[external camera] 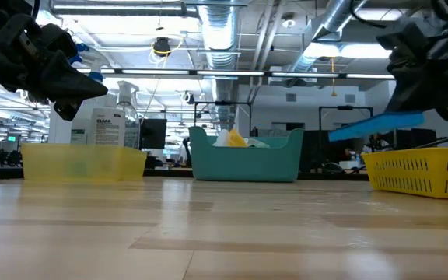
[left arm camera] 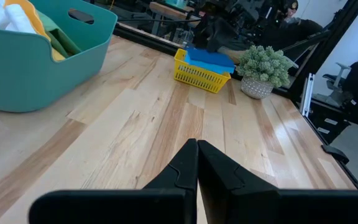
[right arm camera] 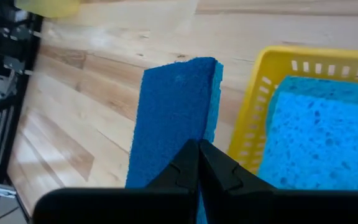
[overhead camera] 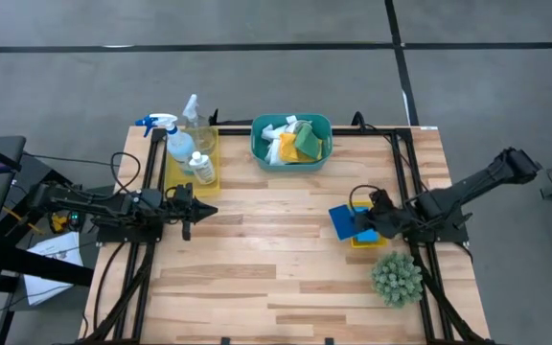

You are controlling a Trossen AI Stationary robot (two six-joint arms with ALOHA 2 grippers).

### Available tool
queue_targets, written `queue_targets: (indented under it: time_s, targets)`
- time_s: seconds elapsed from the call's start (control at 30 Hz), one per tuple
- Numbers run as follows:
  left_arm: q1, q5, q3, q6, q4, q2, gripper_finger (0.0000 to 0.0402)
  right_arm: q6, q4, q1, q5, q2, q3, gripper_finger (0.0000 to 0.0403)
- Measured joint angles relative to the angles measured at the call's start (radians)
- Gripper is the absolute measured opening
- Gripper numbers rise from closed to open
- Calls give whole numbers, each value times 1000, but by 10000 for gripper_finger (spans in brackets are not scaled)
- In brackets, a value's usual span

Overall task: Pick & Place Kitchen Items
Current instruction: Put the blue sponge into the right yellow bin

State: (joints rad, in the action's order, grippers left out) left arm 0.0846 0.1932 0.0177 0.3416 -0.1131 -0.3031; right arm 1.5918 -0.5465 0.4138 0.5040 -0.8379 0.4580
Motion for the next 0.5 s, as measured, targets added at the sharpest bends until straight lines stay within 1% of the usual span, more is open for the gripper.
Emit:
queue_targets:
  time_s: [0.1, 0.3, 0.4, 0.5]
  targets:
    - [0, 0, 0, 0, 0, 0, 3, 65, -26, 55, 64, 0, 0, 0]
    - [0, 0, 0, 0, 0, 0, 3, 236, -120, 157, 145, 0, 0, 0]
    - [0, 0, 0, 0, 0, 0, 3, 280, -134, 185, 176, 0, 0, 0]
    - [0, 0, 0, 0, 0, 0, 3, 287, -130, 187, 187, -9, 0, 0]
